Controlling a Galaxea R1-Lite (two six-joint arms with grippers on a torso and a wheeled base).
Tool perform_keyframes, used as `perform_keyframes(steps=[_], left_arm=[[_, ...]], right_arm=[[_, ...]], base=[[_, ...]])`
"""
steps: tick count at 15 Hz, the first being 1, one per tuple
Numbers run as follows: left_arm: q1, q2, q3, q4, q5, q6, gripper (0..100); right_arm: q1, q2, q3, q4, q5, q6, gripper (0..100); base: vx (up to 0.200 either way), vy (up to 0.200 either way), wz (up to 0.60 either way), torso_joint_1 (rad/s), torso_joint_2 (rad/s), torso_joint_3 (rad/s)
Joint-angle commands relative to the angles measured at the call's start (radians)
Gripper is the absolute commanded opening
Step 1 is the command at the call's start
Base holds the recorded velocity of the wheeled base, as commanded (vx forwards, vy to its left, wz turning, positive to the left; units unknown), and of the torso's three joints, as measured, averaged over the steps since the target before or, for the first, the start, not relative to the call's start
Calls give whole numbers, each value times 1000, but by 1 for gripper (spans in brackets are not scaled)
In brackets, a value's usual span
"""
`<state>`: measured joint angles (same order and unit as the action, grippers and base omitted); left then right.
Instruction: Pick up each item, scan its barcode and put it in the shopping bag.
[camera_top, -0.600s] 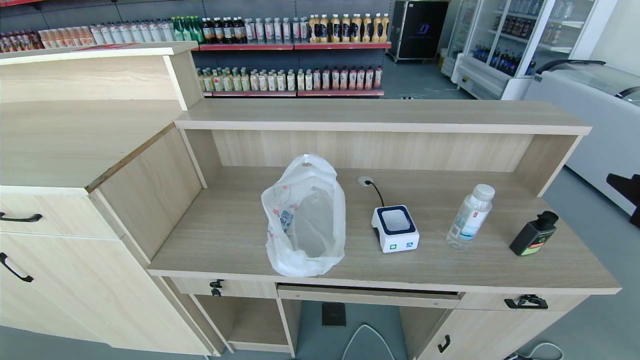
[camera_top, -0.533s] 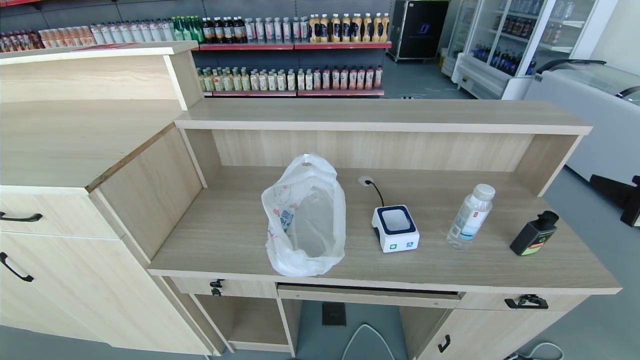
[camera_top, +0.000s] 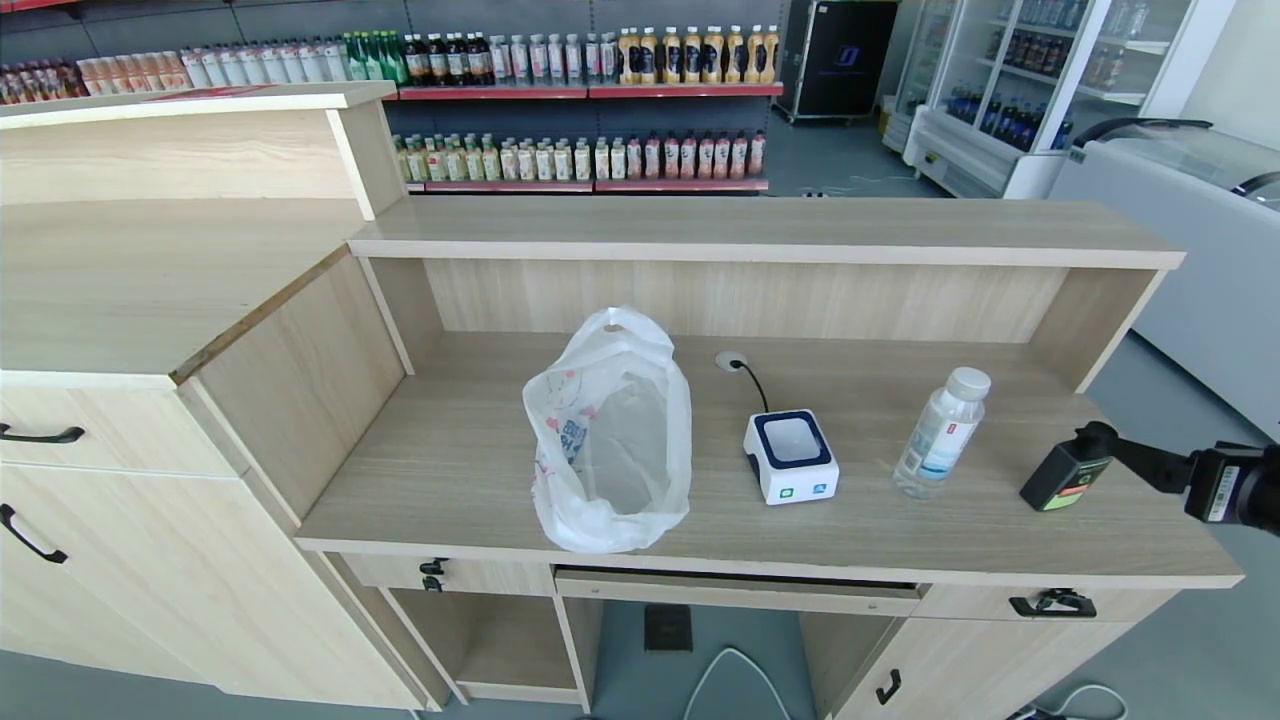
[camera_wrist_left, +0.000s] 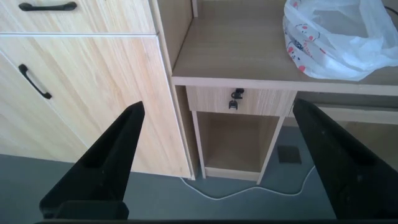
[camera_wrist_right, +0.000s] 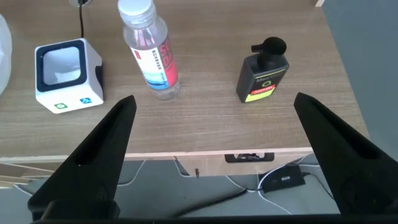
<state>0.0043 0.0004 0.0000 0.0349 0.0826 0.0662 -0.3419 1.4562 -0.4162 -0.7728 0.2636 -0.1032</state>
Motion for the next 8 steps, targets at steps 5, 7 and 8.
perform_keyframes(steps=[5, 7, 8], left_arm=[[0, 0, 0, 0, 0, 0, 100], [0, 0, 0, 0, 0, 0, 100], [0, 0, 0, 0, 0, 0, 100]], right_arm=[[-57, 184, -12, -117, 36, -38, 100], [-55, 289, -27, -227, 39, -53, 100], [-54, 329, -29, -276, 40, -53, 100]], base=[[0, 0, 0, 0, 0, 0], [0, 0, 0, 0, 0, 0], [0, 0, 0, 0, 0, 0]])
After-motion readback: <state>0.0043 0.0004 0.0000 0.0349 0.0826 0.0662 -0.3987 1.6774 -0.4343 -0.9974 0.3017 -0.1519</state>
